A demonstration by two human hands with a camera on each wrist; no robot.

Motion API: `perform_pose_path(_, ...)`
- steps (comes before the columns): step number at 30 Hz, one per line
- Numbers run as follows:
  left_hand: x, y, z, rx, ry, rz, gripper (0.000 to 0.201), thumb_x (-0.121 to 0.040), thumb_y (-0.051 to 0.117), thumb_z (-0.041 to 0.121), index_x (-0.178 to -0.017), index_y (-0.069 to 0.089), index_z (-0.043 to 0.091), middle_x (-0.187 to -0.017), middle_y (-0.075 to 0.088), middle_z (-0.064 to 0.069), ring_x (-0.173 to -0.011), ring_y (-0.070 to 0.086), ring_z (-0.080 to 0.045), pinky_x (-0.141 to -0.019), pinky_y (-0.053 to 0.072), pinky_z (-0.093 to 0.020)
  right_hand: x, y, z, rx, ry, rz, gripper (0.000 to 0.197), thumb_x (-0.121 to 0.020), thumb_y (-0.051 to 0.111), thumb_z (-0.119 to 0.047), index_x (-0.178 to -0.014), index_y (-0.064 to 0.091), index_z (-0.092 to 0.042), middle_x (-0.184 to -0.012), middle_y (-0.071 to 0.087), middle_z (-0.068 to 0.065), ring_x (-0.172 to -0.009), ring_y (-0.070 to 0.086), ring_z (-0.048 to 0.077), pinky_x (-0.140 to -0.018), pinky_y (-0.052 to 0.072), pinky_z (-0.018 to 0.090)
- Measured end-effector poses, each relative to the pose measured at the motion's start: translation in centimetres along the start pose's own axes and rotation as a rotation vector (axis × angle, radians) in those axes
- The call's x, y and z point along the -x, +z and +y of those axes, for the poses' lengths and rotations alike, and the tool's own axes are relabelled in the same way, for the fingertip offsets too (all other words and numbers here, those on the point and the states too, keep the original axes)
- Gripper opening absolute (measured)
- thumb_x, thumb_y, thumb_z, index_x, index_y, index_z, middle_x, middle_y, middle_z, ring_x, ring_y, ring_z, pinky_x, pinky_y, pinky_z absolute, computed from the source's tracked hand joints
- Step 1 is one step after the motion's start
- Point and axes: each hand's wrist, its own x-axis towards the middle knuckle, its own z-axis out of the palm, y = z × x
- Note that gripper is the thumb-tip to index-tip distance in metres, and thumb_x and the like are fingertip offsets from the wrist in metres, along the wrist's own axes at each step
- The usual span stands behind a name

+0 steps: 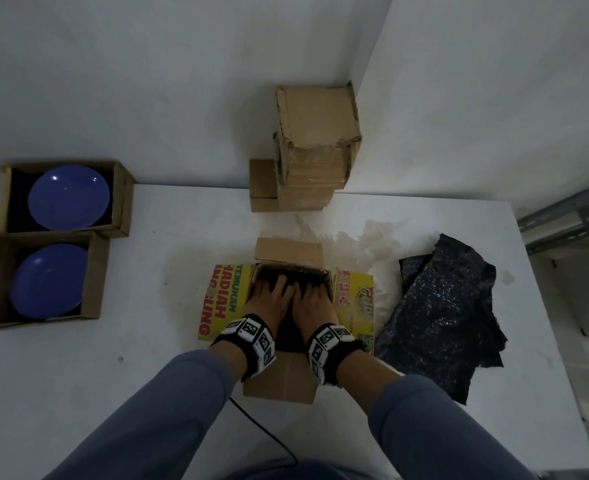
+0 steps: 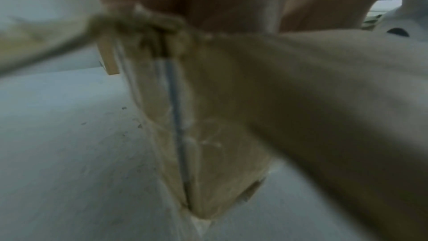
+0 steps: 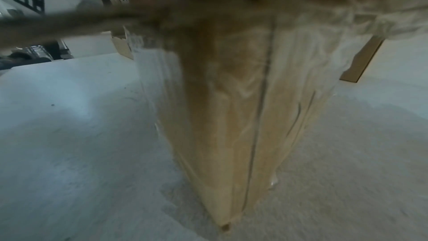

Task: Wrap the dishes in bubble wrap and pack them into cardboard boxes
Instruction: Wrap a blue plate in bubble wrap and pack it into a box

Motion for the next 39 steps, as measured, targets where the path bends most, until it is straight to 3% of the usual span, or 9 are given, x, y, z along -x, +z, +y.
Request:
perform_pose_path(5, 0.3, -0.3, -0.3, 0.022, 0.034, 0.000, 0.078, -0.092, 0.059, 0.028, -0.152, 0.012, 0.011, -0.158, 0.002, -0.018, -0.139, 0.022, -0.045, -0.117, 0.020, -0.048, 0.3, -0.3, 0.4, 0.014, 0.000, 0.025, 0.055, -0.105, 0.035, -0.021, -0.152, 0.014, 0.000, -0.150, 0.033, 0.019, -0.137, 0.032, 0.036, -0.118, 0.019, 0.046)
perform_pose_path(8, 0.6, -1.0, -0.7, 0.000, 0.072, 0.051, 0.074, -0.086, 0.066, 0.019, -0.147, 0.026, 0.008, -0.149, 0.020, -0.022, -0.132, 0.034, -0.042, -0.114, 0.029, -0.046, 0.7, -1.0, 0.4, 0.055, 0.015, 0.026, 0.049, -0.105, 0.035, -0.024, -0.147, 0.028, -0.001, -0.146, 0.038, 0.021, -0.135, 0.033, 0.037, -0.115, 0.020, 0.046)
perform_pose_path(11, 0.8, -1.0, -0.9, 0.076, 0.073, 0.120, 0.067, -0.083, 0.067, 0.012, -0.141, 0.033, 0.009, -0.144, 0.027, -0.020, -0.125, 0.043, -0.037, -0.105, 0.041, -0.040, 0.9, -1.3, 0.2, 0.057, 0.040, 0.038, 0.045, -0.104, 0.035, -0.024, -0.142, 0.036, -0.001, -0.141, 0.040, 0.023, -0.131, 0.036, 0.038, -0.110, 0.028, 0.045)
perform_pose_path(16, 0.7, 0.0, -0.5, 0.120, 0.033, 0.131, 0.086, -0.078, 0.075, 0.024, -0.145, 0.021, 0.013, -0.151, 0.016, -0.019, -0.134, 0.035, -0.036, -0.110, 0.036, -0.040, 0.5, -0.6, 0.0, -0.080, 0.065, 0.056, 0.043, -0.103, 0.034, -0.018, -0.141, 0.031, 0.001, -0.140, 0.037, 0.024, -0.125, 0.040, 0.036, -0.108, 0.032, 0.042)
perform_pose_path(24, 0.1, 0.8, -0.4, 0.125, 0.012, 0.078, 0.102, -0.082, 0.073, 0.030, -0.152, 0.002, 0.009, -0.157, 0.002, -0.023, -0.142, 0.024, -0.037, -0.118, 0.025, -0.041, -0.4, -0.5, -0.3, -0.183, 0.055, -0.027, 0.068, -0.105, 0.033, -0.029, -0.152, -0.006, 0.002, -0.158, 0.009, 0.027, -0.142, 0.023, 0.039, -0.117, 0.020, 0.045)
perform_pose_path(29, -0.4, 0.7, -0.4, 0.167, -0.003, 0.055, 0.106, -0.084, 0.070, 0.038, -0.154, -0.004, 0.007, -0.159, -0.003, -0.021, -0.145, 0.018, -0.037, -0.120, 0.019, -0.044, -1.3, -0.4, -0.3, -0.212, 0.057, -0.018, 0.062, -0.105, 0.032, -0.027, -0.151, 0.003, 0.001, -0.152, 0.020, 0.027, -0.134, 0.035, 0.038, -0.112, 0.028, 0.043)
perform_pose_path(33, -0.5, 0.8, 0.0, 0.163, -0.029, 0.037, 0.109, -0.084, 0.071, 0.033, -0.154, -0.007, 0.006, -0.159, -0.005, -0.022, -0.145, 0.016, -0.037, -0.121, 0.018, -0.044, -1.4, -0.1, -0.4, -0.196, 0.054, -0.013, 0.060, -0.104, 0.033, -0.026, -0.151, 0.006, 0.000, -0.150, 0.024, 0.025, -0.130, 0.040, 0.036, -0.110, 0.032, 0.040)
perform_pose_path(39, 0.1, 0.1, 0.1, 0.138, -0.026, 0.045, 0.102, -0.080, 0.075, 0.020, -0.152, 0.004, 0.006, -0.155, 0.006, -0.022, -0.140, 0.026, -0.037, -0.115, 0.031, -0.042, -0.7, -0.6, -0.2, -0.079, 0.035, -0.015, 0.056, -0.105, 0.032, -0.025, -0.150, 0.010, -0.001, -0.148, 0.028, 0.024, -0.129, 0.042, 0.034, -0.108, 0.033, 0.039)
